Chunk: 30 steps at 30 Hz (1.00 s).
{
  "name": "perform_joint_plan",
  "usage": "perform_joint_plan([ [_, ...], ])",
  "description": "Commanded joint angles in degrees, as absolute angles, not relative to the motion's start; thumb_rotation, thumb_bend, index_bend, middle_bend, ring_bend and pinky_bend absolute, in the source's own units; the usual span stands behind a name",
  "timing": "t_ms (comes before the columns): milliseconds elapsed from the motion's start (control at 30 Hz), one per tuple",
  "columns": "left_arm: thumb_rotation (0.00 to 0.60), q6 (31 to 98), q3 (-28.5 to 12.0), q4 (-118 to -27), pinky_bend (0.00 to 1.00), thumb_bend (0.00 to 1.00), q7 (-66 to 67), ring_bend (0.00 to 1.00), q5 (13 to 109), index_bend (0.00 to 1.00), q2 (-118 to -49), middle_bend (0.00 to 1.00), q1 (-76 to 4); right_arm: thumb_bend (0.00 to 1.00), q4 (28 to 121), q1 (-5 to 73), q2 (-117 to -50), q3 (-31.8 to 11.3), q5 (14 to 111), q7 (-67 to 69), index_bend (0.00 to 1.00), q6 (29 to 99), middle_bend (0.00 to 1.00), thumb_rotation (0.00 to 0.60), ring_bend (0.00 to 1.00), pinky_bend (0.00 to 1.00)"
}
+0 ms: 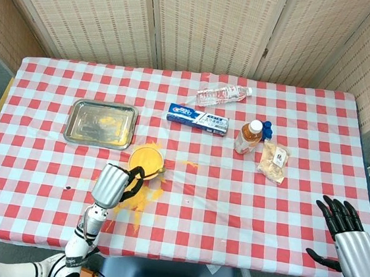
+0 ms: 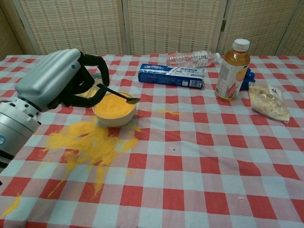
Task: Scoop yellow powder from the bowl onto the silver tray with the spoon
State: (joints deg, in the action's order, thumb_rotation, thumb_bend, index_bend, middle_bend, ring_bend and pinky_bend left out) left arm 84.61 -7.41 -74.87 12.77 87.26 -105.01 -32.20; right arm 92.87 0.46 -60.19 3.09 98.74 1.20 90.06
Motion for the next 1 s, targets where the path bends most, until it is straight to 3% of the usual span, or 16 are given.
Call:
perform_joint_plan([
  [33, 0.6, 79.66, -8.7, -80.11, 1.0, 0.64, 14.96, 1.0, 82.27, 0.86, -101.41, 1.0, -31.36, 0.0, 92.82, 0.41, -60.2, 3.05, 98.7, 1.21, 0.0, 90.15, 0.0, 0.527, 0.0, 0.0],
  [433, 0.6, 77.73, -10.72, -79.43, 1.0, 0.64, 15.56, 1.0, 79.6, 0.86, -100.78, 1.0, -31.19, 0.0, 92.83, 0.47, -60.33, 3.01, 98.57, 0.87, 0.0, 89.94, 0.0, 0.527, 0.0, 0.0],
  [1000, 0.6, 79.81, -13.49, -68.5, 1.0, 0.64, 12.98, 1.0, 80.95, 0.86, -103.63, 1.0, -32.71, 0.0, 92.97, 0.58, -60.5, 2.8, 97.9, 0.25, 0.0, 89.42, 0.0, 0.529, 0.0, 0.0],
])
